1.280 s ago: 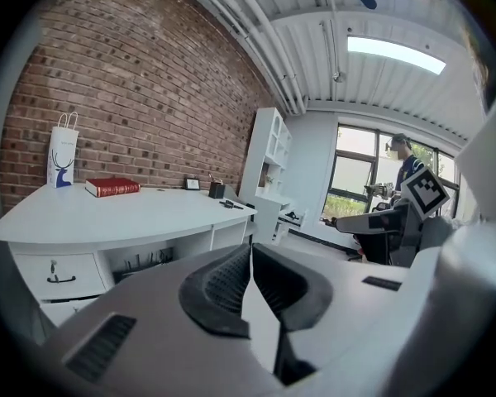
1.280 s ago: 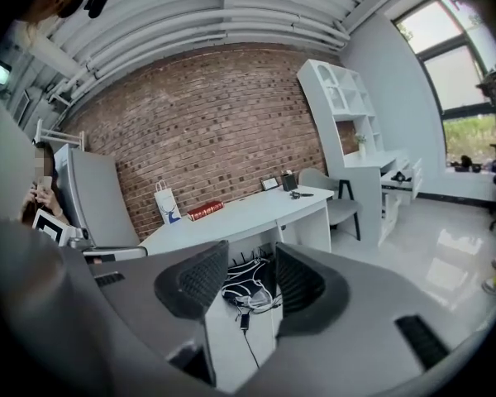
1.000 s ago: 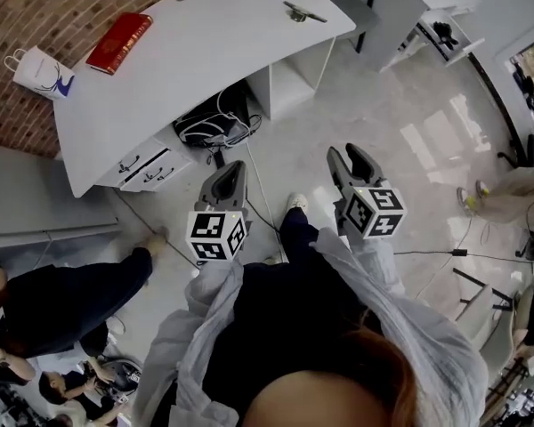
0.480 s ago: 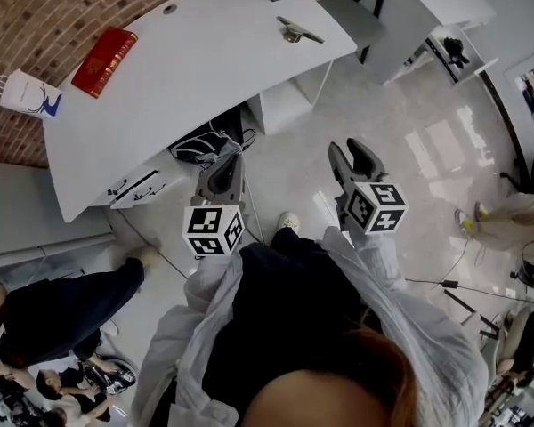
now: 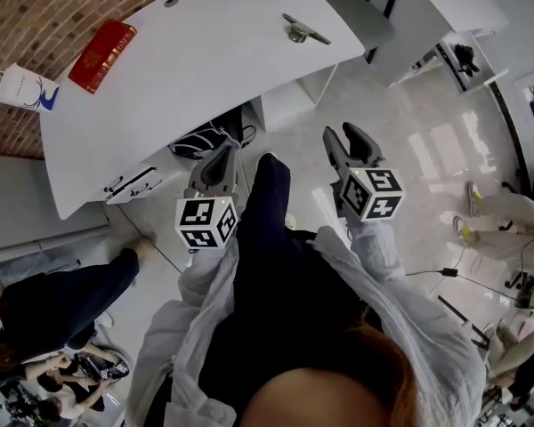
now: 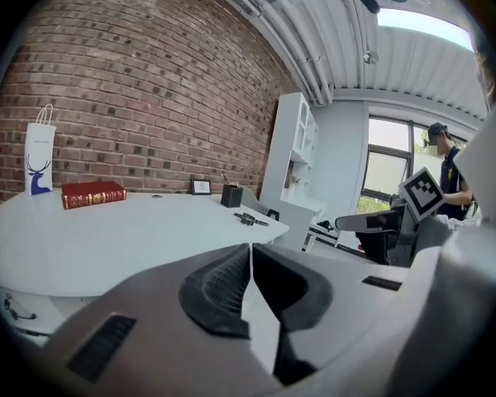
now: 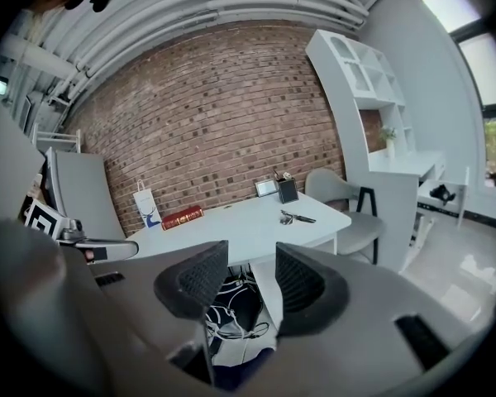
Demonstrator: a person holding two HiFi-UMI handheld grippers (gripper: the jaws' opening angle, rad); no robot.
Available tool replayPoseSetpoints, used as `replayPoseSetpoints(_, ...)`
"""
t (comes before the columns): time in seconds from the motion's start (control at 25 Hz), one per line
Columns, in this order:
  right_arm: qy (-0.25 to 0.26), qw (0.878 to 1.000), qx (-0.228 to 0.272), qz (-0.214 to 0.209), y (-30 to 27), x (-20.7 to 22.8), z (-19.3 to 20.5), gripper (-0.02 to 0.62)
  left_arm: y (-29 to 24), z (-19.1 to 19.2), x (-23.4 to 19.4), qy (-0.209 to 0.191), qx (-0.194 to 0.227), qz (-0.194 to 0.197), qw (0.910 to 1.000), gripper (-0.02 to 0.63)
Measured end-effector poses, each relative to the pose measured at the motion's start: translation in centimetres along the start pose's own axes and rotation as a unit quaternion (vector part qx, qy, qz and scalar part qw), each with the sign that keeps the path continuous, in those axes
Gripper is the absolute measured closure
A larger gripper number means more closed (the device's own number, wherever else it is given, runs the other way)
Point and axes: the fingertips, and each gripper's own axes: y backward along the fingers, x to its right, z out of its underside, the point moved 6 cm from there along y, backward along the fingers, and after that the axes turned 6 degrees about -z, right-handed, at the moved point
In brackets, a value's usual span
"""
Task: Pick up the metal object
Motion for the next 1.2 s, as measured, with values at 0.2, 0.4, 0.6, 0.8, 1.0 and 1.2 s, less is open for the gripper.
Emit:
replayPoseSetpoints(0.2,-0.002,1.0,-0.019,0.007,-3.9,2.6,-0.8,0.419,-4.1,-0.8,-1.6,0.006,-0.005,-0.006,1.0,0.58)
replayPoseSetpoints(0.4,0.014,0.999,-0.047,0.01,-9.8,5.2,-2.9,0.419,-9.1,-2.0,-4.5,0.019,-0.02,-0.02,0.9994,0.58)
replayPoseSetpoints(0.6,0.023,0.997,-0.067,0.008,-15.9,7.5,-4.8,0.416,-14.2,-3.1,-7.7,0.035,-0.026,-0.034,0.9985,0.581)
replayPoseSetpoints(0.8,0.051,0.995,-0.082,0.01,-21.4,9.8,-7.0,0.411,-18.4,-3.9,-10.0,0.046,-0.034,-0.041,0.9975,0.58)
replayPoseSetpoints(1.0,0.094,0.989,-0.112,0.026,-25.5,11.2,-8.4,0.402,-21.1,-4.3,-12.2,0.056,-0.056,-0.051,0.9955,0.58)
replayPoseSetpoints(1.2,0.159,0.975,-0.149,0.047,-29.4,12.4,-8.0,0.393,-23.9,-4.5,-14.2,0.057,-0.061,-0.056,0.9949,0.58)
